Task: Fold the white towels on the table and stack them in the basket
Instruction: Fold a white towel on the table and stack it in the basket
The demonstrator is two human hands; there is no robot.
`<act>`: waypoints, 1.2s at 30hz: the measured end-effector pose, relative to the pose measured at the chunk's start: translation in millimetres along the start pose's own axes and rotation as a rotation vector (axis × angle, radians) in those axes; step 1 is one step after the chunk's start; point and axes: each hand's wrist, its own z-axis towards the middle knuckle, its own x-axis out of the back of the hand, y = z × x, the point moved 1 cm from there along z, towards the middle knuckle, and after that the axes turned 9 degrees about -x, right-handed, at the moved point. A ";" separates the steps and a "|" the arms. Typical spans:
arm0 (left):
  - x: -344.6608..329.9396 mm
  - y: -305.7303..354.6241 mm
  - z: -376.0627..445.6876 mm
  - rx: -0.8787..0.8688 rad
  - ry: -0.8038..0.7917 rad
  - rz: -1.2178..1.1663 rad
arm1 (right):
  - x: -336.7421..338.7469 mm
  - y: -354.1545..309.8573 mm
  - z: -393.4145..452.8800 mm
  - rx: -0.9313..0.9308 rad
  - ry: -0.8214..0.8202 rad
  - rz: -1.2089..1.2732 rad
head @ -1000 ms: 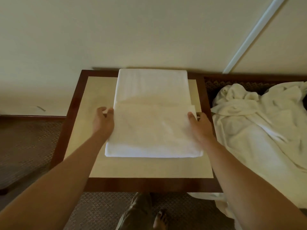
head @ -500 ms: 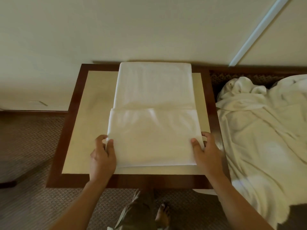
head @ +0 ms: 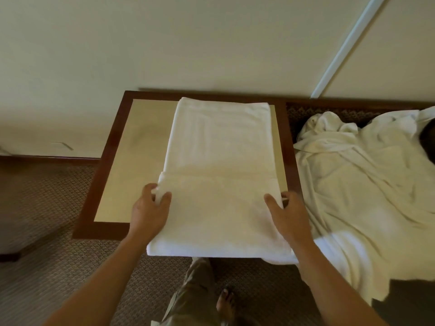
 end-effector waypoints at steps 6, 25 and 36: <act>-2.9 21.3 55.1 -0.037 0.088 -0.120 | -12.3 -17.0 59.5 -0.051 0.019 0.253; -49.6 -32.5 8.6 -0.552 -0.340 0.730 | -48.9 6.4 3.6 0.530 -0.143 -0.862; -6.8 -50.7 -37.1 -0.497 -0.056 0.398 | 9.1 47.7 -15.0 0.361 0.106 -0.588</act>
